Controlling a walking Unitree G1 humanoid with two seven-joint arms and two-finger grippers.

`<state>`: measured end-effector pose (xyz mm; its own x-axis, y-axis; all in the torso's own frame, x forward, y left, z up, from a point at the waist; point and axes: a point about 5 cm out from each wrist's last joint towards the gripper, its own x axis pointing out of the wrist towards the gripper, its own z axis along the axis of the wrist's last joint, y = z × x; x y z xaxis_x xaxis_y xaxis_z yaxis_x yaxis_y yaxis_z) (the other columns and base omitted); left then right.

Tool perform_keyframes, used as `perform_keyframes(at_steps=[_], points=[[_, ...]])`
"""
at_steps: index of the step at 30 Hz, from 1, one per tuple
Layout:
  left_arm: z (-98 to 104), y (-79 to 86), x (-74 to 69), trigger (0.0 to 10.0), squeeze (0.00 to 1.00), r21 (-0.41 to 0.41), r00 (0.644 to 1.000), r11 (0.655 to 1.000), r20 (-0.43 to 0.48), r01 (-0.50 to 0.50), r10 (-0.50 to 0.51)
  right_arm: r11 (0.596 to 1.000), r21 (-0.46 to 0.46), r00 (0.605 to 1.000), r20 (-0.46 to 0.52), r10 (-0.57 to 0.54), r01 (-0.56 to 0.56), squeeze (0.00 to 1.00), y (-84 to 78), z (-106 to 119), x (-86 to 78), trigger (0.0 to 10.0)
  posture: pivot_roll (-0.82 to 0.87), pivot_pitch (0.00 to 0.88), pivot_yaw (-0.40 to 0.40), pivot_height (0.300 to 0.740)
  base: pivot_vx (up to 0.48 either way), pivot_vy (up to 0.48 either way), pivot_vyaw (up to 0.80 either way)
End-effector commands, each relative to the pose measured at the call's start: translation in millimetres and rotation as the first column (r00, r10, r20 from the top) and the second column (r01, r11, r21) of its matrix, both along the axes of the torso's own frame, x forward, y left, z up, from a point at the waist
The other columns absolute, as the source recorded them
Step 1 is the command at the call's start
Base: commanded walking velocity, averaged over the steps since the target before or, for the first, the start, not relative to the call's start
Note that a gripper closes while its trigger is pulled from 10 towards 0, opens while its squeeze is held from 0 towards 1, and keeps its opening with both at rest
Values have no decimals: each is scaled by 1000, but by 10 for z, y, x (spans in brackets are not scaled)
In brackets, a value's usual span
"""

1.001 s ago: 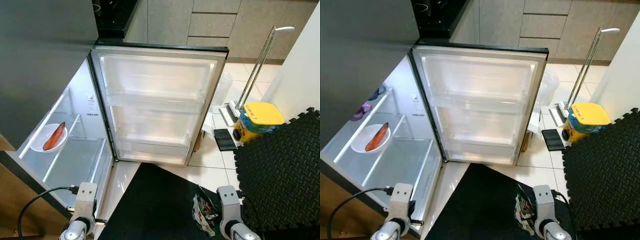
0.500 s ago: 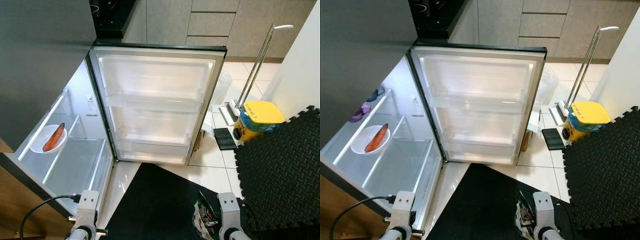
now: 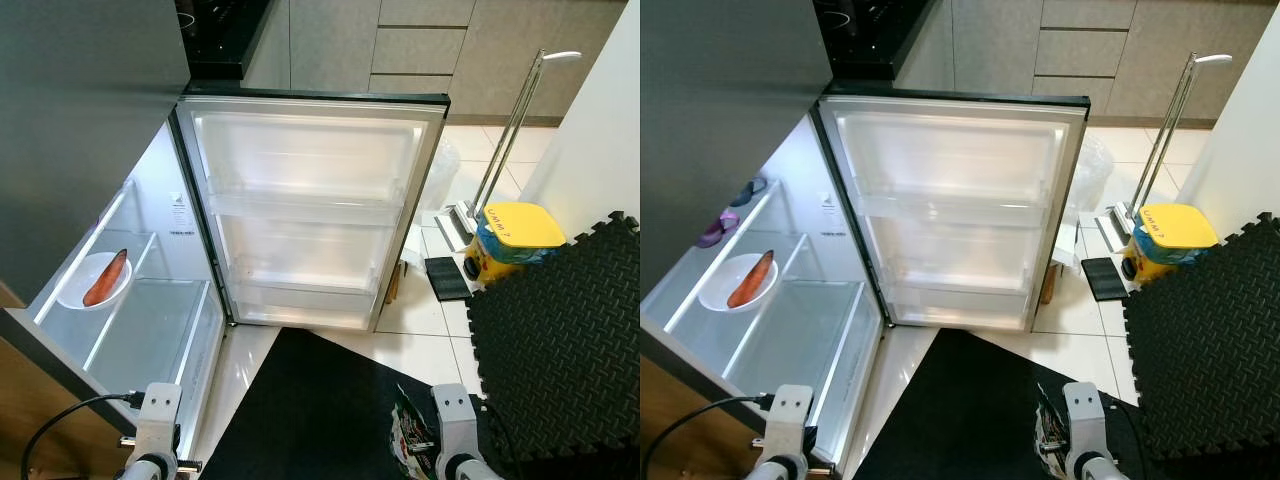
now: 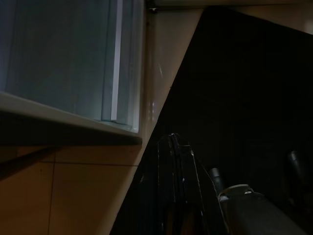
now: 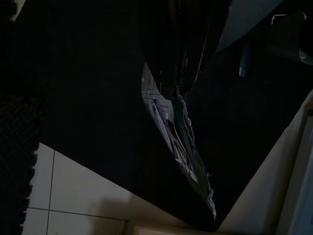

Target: Restocking fridge

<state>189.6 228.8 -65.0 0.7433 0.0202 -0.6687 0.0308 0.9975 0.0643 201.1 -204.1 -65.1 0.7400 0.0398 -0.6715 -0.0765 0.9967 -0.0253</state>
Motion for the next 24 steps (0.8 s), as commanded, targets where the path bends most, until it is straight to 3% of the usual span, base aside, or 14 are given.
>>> perform_keyframes(at_steps=[1,4,8,10,24], points=[[-16,-21,-7,10000,0,3,1000,1000,-17,6,-6,1000,-10,1000,-2,-8,8,0,-30,4,3,10000,-150,47,18,740,0,0,0],[-13,-72,25,10000,0,0,1000,1000,-13,6,-6,1000,-11,1000,-5,-9,9,0,-37,0,-6,10000,-150,47,18,740,0,-270,0],[-40,-314,59,10000,0,-1,999,999,1,37,-37,1000,-17,1000,-18,-8,8,0,-44,-23,-51,10000,-149,58,21,740,0,-480,0],[-43,-321,55,10000,0,-3,999,999,1,36,-36,1000,-17,1000,-18,-9,9,0,-42,-24,-53,10000,-149,58,21,740,0,-480,0],[-87,-369,-24,10000,0,-13,1000,1000,-6,5,-5,1000,-12,999,-32,-13,12,0,2,-69,-127,10000,-156,94,32,740,0,0,0]])
